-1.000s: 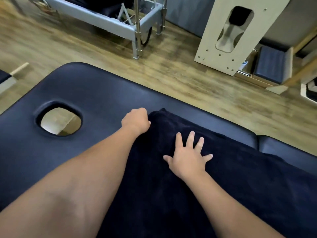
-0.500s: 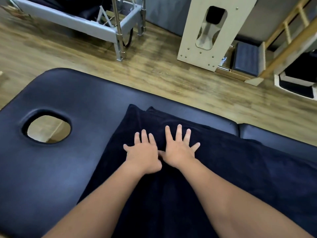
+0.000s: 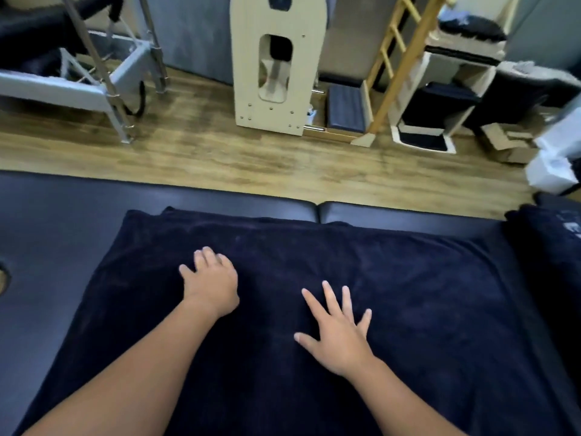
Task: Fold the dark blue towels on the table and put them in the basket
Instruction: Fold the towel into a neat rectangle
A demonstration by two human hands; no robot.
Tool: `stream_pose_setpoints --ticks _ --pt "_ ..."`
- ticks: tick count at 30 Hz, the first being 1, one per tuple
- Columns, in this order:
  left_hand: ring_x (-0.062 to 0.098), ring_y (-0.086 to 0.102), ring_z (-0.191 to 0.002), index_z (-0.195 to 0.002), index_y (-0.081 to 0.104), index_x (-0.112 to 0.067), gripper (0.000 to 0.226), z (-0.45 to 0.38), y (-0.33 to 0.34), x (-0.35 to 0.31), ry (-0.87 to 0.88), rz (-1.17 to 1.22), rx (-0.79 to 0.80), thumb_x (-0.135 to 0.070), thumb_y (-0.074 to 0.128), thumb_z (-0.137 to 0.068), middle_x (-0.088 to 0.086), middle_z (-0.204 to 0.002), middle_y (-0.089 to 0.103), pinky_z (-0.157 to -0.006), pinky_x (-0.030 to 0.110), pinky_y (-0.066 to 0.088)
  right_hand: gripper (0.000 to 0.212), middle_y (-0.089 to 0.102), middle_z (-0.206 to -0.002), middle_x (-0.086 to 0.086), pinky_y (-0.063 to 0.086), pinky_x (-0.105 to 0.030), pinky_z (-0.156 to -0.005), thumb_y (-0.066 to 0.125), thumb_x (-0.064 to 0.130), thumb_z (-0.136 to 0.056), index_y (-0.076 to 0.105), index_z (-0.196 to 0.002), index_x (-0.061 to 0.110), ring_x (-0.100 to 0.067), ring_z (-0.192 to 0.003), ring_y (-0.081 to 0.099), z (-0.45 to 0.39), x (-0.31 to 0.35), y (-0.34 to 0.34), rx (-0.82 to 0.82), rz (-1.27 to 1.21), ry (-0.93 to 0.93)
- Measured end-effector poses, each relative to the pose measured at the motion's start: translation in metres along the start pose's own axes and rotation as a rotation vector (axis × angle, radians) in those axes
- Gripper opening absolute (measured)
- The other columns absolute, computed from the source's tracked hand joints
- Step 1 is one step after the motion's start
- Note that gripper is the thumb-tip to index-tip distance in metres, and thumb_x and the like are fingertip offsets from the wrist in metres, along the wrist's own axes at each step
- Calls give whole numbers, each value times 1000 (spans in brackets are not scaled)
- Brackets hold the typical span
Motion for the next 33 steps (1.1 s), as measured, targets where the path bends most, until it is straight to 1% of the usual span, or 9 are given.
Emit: stream_pose_setpoints --ticks 3,6,12,16,21,24,29,31,33 --pt "39 -10 -154 -160 5 -31 75 21 3 -110 367 53 -58 -44 43 -97 10 -169 -11 -118 67 12 90 -34 -161 14 -2 -77 -112 48 74 -88 -15 -150 57 -29 -147 -34 33 -75 -2 -15 -109 163" --pt "36 -23 -152 -155 -5 -52 71 39 14 -209 587 -18 10 -66 33 -96 -2 -167 -22 -115 73 -2 91 -33 -161 15 3 -78 -110 46 78 -86 -17 -149 58 -28 -148 -32 67 -145 1 -21 -156 296" --pt "38 -33 -147 -152 -20 -50 79 29 13 -342 607 -204 32 -78 23 -93 3 -162 -35 -110 78 -8 87 -31 -162 15 6 -76 -113 38 81 -87 -22 -146 61 -29 -150 -29 132 -271 6 -73 -196 508" --pt "37 -28 -150 -156 -21 -41 85 8 -6 -423 608 -249 31 -79 22 -92 6 -164 -31 -114 74 -5 88 -31 -163 7 8 -70 -116 33 85 -84 -25 -145 59 -30 -150 -27 160 -323 7 -115 -188 598" --pt "33 -24 -152 -160 -11 -32 80 -12 -31 -535 692 -248 61 -69 24 -99 -5 -166 -24 -115 74 -2 97 -25 -164 -9 14 -60 -119 35 90 -78 -25 -147 56 -33 -152 -18 173 -358 2 -140 -205 692" --pt "30 -25 -152 -160 -11 -34 71 -24 -38 -587 719 -234 67 -58 25 -104 -11 -166 -24 -110 79 -1 94 -9 -166 -7 25 -51 -114 40 85 -82 -18 -150 55 -27 -151 0 177 -377 -8 -149 -234 691" --pt "33 -12 -155 -157 -5 -50 79 -36 -58 -636 774 -337 31 -12 34 -100 -10 -168 -13 -108 80 9 95 25 -151 7 40 -38 -105 52 64 -92 -11 -158 36 -17 -137 28 178 -409 -22 -239 -301 650" --pt "35 -1 -154 -157 6 -51 82 -34 -65 -650 804 -505 -16 -3 36 -97 -1 -169 0 -107 76 16 97 36 -144 5 42 -35 -104 54 56 -95 -11 -159 24 -18 -133 35 174 -415 -24 -251 -322 645" --pt "31 18 -148 -153 32 -41 66 -31 -71 -662 874 -634 -140 -6 42 -98 6 -158 27 -99 67 30 90 45 -140 4 42 -34 -103 54 48 -97 -4 -160 19 -20 -129 41 167 -412 -22 -219 -335 636"
Point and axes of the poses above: each hand's wrist, its own z-axis away from the middle knuckle, its own y-axis out of the palm, x = y × z, the point moved 5 cm from there along -z, towards the middle knuckle
